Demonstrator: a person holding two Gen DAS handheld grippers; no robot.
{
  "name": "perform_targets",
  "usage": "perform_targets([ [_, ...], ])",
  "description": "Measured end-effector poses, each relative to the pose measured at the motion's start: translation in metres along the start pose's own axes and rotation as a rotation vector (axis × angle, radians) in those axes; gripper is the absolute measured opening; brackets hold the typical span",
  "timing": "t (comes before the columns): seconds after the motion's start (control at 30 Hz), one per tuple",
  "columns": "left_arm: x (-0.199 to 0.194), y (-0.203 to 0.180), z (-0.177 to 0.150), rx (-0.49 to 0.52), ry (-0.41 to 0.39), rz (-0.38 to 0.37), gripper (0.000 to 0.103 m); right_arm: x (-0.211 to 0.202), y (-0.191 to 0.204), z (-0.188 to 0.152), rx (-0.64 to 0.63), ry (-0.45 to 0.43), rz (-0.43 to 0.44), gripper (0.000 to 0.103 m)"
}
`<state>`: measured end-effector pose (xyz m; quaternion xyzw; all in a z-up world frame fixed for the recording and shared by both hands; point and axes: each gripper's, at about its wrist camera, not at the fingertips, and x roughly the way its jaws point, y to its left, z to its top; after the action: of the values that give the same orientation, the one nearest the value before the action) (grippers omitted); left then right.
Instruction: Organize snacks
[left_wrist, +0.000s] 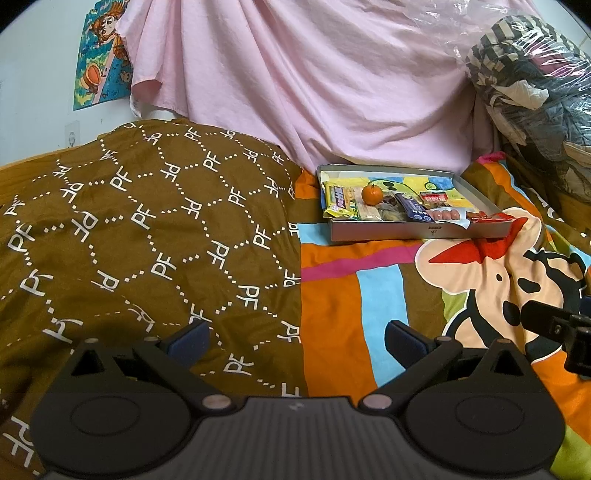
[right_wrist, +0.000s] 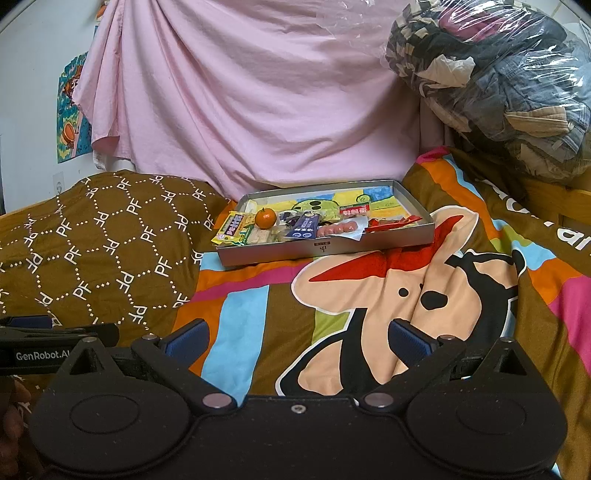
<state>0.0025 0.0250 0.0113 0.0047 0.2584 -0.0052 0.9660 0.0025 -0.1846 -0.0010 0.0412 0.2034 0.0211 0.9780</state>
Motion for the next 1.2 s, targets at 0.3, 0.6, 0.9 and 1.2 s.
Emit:
perform_targets([
  [0.3, 0.0028, 0.0036, 0.0038, -0.028, 0.064, 0.015, 0.103, 0.0003, 0.0001, 0.0001, 0.001, 0.0, 0.0, 0.102],
  [0.6, 0.0, 0.0035, 0.0047, -0.034, 0.057, -0.02, 0.103, 0.0007, 0.0013, -0.0003, 0.0, 0.002, -0.001, 0.102],
  [0.9, 0.0004, 0.0003, 0.0041, -0.016, 0.058, -0.008, 0.103, 0.0009, 0.0016, 0.0001, 0.0, 0.003, -0.002, 0.102],
  [1.2, 0.0011, -0.0003, 0.0035, -0.001, 0.064, -0.008, 0.103, 0.0018, 0.0022, -0.0021, 0.0, 0.006, 0.001, 0.102],
])
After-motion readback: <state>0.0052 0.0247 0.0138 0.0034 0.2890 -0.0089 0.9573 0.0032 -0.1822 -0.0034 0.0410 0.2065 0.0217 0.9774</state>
